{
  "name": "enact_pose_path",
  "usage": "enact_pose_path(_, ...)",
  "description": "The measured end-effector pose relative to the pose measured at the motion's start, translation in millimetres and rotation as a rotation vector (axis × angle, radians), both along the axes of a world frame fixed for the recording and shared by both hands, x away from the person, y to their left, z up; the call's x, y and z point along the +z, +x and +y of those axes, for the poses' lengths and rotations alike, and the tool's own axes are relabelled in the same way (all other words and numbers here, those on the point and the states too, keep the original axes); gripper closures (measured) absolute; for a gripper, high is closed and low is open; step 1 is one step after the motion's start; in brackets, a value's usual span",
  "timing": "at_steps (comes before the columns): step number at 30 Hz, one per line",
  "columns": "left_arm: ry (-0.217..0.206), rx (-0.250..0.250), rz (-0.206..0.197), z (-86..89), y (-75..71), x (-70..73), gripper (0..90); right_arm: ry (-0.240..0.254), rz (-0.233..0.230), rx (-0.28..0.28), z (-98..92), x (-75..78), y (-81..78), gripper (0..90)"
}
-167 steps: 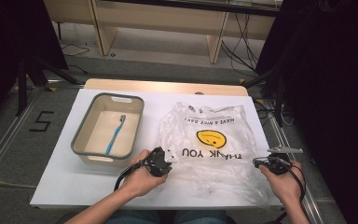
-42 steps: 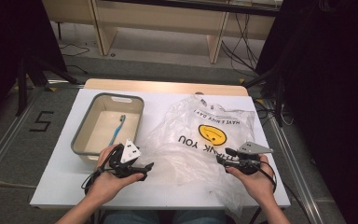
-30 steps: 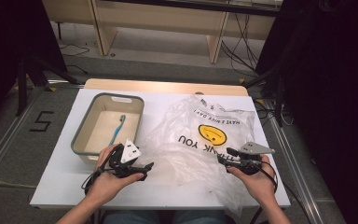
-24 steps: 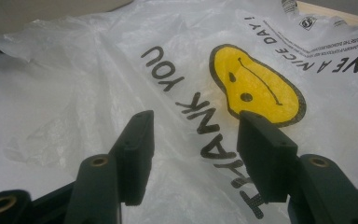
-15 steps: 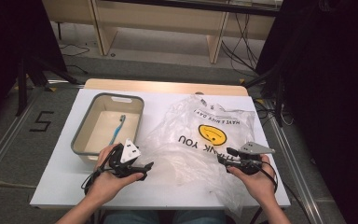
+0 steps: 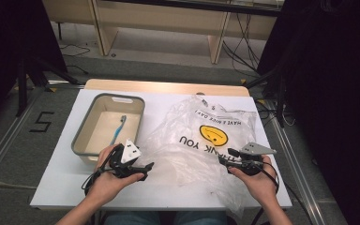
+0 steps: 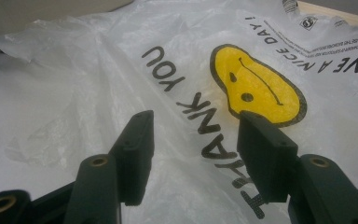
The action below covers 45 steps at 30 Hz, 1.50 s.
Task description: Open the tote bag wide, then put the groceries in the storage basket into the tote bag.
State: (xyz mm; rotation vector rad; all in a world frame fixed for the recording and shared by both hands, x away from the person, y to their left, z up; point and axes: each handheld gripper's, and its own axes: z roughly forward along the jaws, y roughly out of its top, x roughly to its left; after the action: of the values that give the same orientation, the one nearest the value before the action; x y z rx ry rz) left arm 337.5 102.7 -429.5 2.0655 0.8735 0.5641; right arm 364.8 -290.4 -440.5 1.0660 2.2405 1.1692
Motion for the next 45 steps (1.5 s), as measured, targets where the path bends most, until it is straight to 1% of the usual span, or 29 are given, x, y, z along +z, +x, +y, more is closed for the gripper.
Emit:
enact_pose_path(9, 0.001, 0.002, -0.002, 0.3, 0.3, 0.0, 26.1, 0.001, 0.001, 0.001, 0.3, 0.0, 0.0, 47.2)
enact_pose_path(15, -0.008, 0.003, -0.002, 0.8, 1.0, 0.5, 26.0, 0.004, 0.002, 0.006, 1.4, 0.0, 0.9, 47.2)
enact_pose_path(23, -0.018, 0.003, -0.005, 4.2, 2.1, 1.1, 26.0, 0.006, 0.009, 0.017, 7.5, 0.3, 3.7, 46.4)
enact_pose_path(26, -0.018, 0.006, -0.004, 4.3, 2.6, 1.0, 26.0, 0.005, 0.016, 0.036, 10.2, -0.2, 3.9, 45.6)
enact_pose_path(29, -0.010, 0.006, -0.008, 3.7, 3.0, 1.8, 26.0, 0.006, 0.020, 0.059, 13.1, -0.4, 3.4, 45.0)
enact_pose_path(33, -0.007, 0.010, -0.017, 1.2, 2.1, 4.0, 26.1, 0.007, 0.030, 0.110, 18.3, -0.9, 2.3, 43.7)
enact_pose_path(35, -0.005, 0.008, -0.014, -0.2, 1.3, 4.1, 26.1, 0.005, 0.041, 0.136, 21.9, -1.3, 1.0, 42.9)
enact_pose_path(38, 0.000, 0.005, -0.012, -1.5, 1.3, 2.9, 26.2, -0.009, 0.042, 0.166, 28.2, -1.8, 0.5, 42.6)
enact_pose_path(41, -0.002, 0.006, -0.011, -1.1, 1.4, 2.4, 26.2, -0.028, 0.048, 0.180, 33.5, -3.6, 2.7, 42.1)
enact_pose_path(45, -0.002, 0.010, -0.010, 0.6, 2.2, 2.4, 26.2, -0.057, 0.073, 0.200, 40.7, -7.9, 6.9, 41.4)
